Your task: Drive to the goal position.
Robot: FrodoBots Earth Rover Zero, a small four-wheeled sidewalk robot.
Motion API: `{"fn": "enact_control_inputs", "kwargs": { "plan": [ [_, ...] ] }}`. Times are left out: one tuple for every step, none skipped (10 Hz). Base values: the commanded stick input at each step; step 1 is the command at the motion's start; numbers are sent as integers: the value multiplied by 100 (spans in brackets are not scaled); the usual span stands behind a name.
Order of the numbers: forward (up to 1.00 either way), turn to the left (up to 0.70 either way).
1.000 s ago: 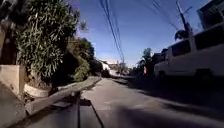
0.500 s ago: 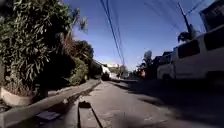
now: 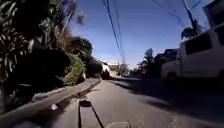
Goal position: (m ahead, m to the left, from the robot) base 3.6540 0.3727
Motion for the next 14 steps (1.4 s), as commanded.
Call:
{"fn": "enact_control_inputs", "kwargs": {
  "plan": [
    [100,6],
    [100,6],
    [100,6],
    [100,6],
    [100,1],
    [100,0],
    [100,0],
    [100,0],
    [100,0],
    [100,0],
    [100,0],
    [100,0],
    [100,0],
    [100,0]
  ]
}}
